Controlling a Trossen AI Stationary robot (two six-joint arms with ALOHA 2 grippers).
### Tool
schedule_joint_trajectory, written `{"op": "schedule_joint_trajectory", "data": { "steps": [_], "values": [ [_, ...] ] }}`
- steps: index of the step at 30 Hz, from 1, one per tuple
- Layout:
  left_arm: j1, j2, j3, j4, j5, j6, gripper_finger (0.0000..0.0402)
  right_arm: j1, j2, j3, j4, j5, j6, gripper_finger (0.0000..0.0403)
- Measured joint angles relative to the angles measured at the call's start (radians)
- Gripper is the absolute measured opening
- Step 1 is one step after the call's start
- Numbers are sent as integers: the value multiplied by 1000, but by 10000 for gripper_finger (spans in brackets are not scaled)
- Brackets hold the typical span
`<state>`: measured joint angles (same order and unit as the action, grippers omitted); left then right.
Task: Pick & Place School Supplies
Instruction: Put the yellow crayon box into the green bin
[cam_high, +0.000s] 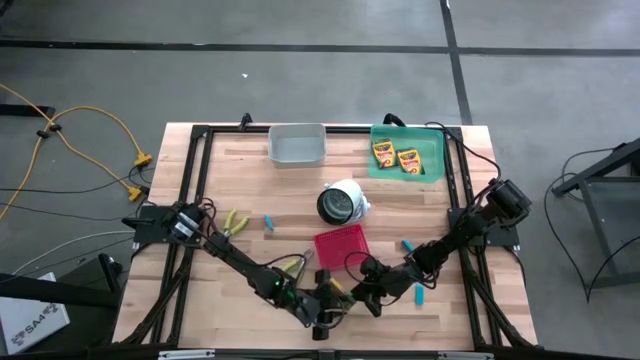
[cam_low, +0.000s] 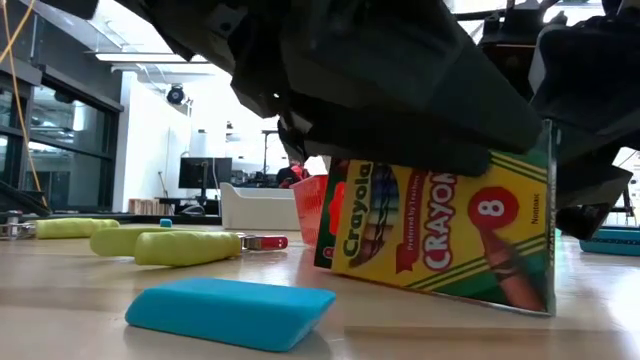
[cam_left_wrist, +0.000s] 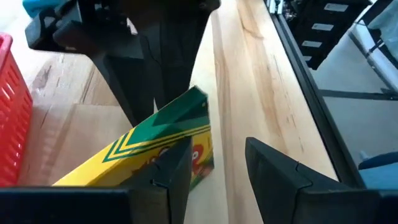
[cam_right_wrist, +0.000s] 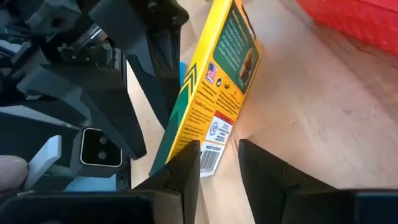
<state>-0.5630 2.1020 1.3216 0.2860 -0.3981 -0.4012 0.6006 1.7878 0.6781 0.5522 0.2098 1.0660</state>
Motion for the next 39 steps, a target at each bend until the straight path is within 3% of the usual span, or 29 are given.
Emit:
{"op": "schedule_joint_trajectory", "data": {
  "steps": [13,19,24,28,31,39],
  "values": [
    [-18,-20,0,5,-7,39,146,0,0,0,0,-1,1,103],
    [-39,-54,0,0,-27,125,146,0,0,0,0,0,0,103],
    [-40,-115,0,-141,-29,201,146,0,0,0,5,-1,-8,103],
    [9,-141,0,-263,48,216,146,0,0,0,5,-2,-15,103],
    [57,-158,0,-304,142,238,146,0,0,0,6,-2,-16,103],
    [138,-202,0,-375,267,319,146,0,0,0,6,-3,-16,103]
  ]
}}
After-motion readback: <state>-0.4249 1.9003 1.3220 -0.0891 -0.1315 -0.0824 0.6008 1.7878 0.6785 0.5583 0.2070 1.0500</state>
